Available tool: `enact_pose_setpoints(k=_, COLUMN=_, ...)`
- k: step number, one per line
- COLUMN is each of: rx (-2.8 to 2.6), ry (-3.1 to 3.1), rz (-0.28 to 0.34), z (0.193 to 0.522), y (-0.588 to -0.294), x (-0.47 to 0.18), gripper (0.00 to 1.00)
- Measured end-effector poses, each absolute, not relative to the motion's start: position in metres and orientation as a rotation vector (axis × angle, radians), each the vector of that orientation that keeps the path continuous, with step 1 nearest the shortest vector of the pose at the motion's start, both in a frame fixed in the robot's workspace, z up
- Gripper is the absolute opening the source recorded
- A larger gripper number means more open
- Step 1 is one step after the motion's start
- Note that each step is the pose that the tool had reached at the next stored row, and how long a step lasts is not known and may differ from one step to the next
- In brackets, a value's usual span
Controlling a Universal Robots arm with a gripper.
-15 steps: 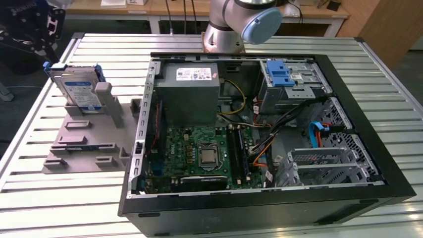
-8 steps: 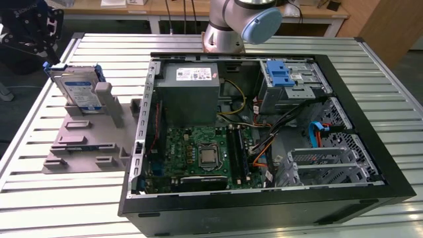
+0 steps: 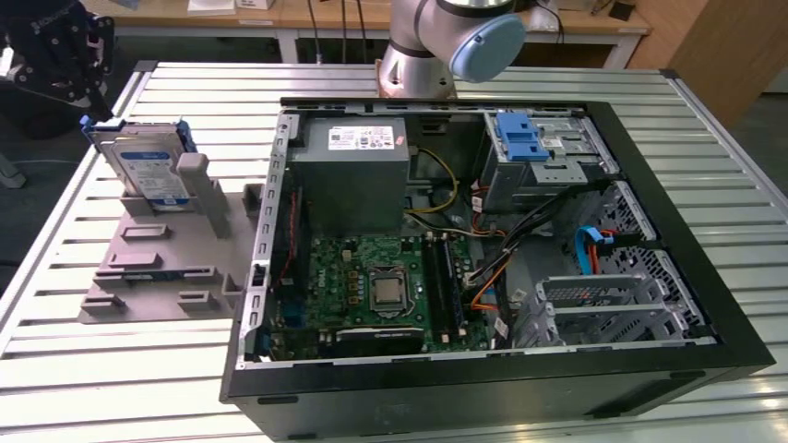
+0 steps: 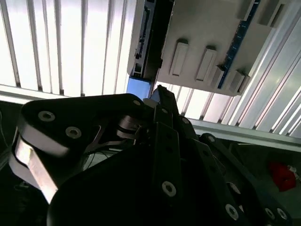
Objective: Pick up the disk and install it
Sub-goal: 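Pick up the disk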
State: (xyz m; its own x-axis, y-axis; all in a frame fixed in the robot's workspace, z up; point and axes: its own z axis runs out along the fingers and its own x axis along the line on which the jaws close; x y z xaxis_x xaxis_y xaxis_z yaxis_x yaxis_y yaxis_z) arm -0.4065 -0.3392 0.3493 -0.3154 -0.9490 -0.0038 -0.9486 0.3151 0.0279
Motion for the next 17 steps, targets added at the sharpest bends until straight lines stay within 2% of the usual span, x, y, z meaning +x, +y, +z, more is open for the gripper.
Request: enact_pose_setpoints(k=17, rx=2.064, ry=-2.346, rz=-0.032, z=0.3465, y=-0.3339, x=-0.4085, gripper=0.11)
